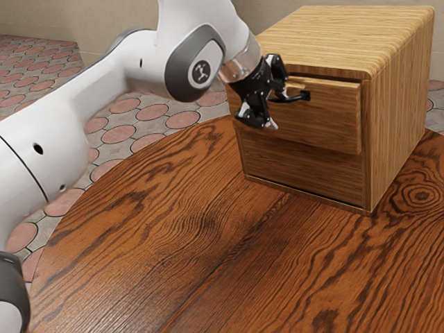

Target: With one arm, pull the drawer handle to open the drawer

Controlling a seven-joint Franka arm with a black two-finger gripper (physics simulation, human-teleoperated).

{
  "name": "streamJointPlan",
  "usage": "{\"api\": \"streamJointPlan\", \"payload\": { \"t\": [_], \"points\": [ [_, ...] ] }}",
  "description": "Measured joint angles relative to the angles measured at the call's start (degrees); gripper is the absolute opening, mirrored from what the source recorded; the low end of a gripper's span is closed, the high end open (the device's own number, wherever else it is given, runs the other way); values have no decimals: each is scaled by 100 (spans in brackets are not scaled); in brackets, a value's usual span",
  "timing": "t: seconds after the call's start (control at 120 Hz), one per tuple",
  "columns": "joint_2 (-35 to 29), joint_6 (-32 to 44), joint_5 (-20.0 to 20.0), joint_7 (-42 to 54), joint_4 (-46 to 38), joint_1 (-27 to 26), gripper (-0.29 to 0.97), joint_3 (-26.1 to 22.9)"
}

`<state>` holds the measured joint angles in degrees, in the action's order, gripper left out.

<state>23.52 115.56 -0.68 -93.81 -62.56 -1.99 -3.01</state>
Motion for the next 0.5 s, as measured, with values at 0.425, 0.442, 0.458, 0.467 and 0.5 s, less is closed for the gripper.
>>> {"api": "streamJointPlan", "payload": {
  "t": [0.425, 0.442, 0.458, 0.467, 0.5],
  "points": [
    [-367, -472, -27, -37, -124, -20, -4, 24],
    [-384, -485, -26, -39, -146, -19, -4, 24],
    [-403, -498, -26, -40, -168, -19, -5, 24],
    [-412, -503, -26, -40, -178, -19, -5, 24],
    [-447, -526, -26, -42, -232, -20, -5, 25]
  ]
}}
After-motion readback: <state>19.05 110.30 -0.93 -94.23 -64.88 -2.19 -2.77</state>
